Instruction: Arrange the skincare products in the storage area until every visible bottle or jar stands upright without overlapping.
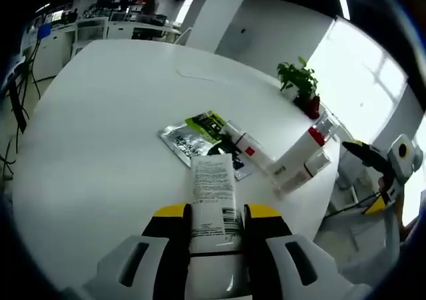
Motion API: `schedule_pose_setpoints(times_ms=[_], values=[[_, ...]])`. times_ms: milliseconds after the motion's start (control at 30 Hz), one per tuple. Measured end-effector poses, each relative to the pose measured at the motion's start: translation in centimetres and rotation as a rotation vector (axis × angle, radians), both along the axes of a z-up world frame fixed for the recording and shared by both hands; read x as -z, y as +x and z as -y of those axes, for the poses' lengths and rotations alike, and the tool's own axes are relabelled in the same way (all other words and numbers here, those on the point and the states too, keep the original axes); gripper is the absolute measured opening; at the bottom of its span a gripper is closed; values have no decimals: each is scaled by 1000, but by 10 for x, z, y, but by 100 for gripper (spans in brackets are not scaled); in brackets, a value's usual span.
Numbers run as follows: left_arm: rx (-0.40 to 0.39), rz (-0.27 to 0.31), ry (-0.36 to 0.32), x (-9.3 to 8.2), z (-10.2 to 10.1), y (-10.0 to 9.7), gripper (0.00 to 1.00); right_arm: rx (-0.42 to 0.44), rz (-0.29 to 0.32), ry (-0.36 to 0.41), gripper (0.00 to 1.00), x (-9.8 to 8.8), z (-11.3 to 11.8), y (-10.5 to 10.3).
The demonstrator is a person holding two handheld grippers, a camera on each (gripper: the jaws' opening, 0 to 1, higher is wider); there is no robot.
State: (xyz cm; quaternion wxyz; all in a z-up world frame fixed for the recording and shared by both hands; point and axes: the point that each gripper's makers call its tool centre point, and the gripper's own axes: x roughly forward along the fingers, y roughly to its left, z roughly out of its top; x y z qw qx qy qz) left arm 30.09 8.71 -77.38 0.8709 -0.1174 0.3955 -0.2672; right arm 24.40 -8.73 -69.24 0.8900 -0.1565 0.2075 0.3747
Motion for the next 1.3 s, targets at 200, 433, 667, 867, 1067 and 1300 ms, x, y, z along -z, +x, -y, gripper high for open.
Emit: schedule_pose_setpoints(times_ms=[200,433,667,867,1067,1300], values=[[43,-40,1,2,-1,-18,27,-112,-22,114,76,-14,-26,-15],[92,-38,50,6,-3,-30,27,-189,-16,47,70,-9,-37,-23],[141,-52,86,7,-1,-41,27,-249,-2,14,66,-10,-48,-30],[149,-80,97,7,-2,-47,27,-348,41,-88,63,-9,-61,-30],[191,-114,167,16,-2,-59,27,-421,50,-148,61,-8,-77,-23],[211,-145,173,25,-2,-63,27,-488,74,-232,58,2,-90,-16]])
